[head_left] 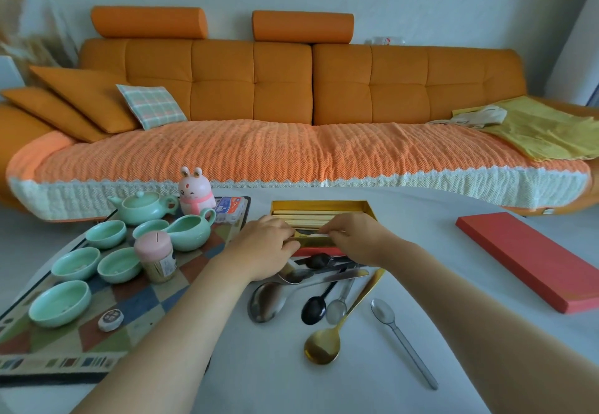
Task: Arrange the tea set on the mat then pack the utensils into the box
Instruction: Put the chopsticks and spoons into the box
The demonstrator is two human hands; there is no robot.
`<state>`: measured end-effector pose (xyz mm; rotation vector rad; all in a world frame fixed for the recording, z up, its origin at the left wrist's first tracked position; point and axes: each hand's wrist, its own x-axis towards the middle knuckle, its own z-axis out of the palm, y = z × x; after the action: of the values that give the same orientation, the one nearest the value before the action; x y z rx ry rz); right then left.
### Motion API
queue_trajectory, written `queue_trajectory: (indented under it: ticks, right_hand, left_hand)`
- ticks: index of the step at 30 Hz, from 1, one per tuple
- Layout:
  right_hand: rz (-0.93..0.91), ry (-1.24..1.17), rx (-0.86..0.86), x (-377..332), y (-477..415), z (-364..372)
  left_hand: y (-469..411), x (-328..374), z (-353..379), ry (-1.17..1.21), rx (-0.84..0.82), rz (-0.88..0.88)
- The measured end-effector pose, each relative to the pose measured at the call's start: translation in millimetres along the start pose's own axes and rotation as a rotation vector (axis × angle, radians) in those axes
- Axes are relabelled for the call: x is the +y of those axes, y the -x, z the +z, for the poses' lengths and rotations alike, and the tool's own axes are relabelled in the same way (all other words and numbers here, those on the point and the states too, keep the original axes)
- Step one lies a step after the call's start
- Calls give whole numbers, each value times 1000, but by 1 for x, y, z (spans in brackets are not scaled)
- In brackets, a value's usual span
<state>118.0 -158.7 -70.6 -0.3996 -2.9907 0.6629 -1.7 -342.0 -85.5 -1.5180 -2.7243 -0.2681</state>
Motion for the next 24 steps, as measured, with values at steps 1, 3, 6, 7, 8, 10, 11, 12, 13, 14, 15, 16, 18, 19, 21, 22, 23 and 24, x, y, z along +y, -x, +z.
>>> queue_trajectory:
  ticks: [1, 3, 6, 7, 8, 10, 11, 12, 13, 14, 15, 16, 18, 19, 21, 22, 23, 24]
  right_hand:
    - [-12, 23, -4, 0, 3, -1]
    - [-58, 66, 40, 2, 7, -3]
    - [-205, 98, 226, 2, 12, -3]
    - [-256, 92, 272, 0, 14, -3]
    - [-293, 84, 293, -3, 16, -3]
    - [-304, 93, 227, -14, 23, -4]
    - [-292, 113, 154, -19, 26, -3]
    - [-276, 144, 77, -23, 28, -1]
    - [-258, 178, 16, -25, 30, 1]
    - [-231, 200, -26, -26, 31, 4]
    - [-194, 203, -53, -26, 31, 6]
    - [-158, 198, -68, -26, 31, 8]
    - [-113, 215, -76, -25, 30, 9]
    - [-101, 236, -72, -25, 29, 9]
    - [-79, 254, -67, -22, 28, 9]
    - [-72, 249, -65, -21, 28, 9]
    - [-70, 232, -57, -18, 28, 10]
    - [-71, 210, -47, -16, 27, 10]
  left_hand:
    - [1, 0, 0, 20, 11, 1]
    - [5, 1, -3, 63, 77, 31]
    - [13, 3, -14, 118, 173, 72]
    - [16, 5, -18, 136, 182, 73]
    - [19, 6, -22, 151, 179, 70]
    - [25, 9, -28, 175, 147, 57]
    - [27, 10, -30, 173, 110, 47]
    - [30, 11, -30, 163, 62, 39]
    - [32, 11, -29, 155, 11, 38]
    - [34, 11, -26, 157, -33, 47]
    - [35, 10, -23, 166, -67, 57]
    - [36, 9, -21, 171, -87, 63]
    - [38, 7, -17, 184, -93, 56]
    - [39, 7, -18, 197, -82, 51]
    - [41, 7, -21, 230, -49, 48]
    - [43, 8, -24, 234, -33, 43]
    - [44, 6, -25, 228, -23, 32]
    - [45, 5, -26, 221, -20, 17]
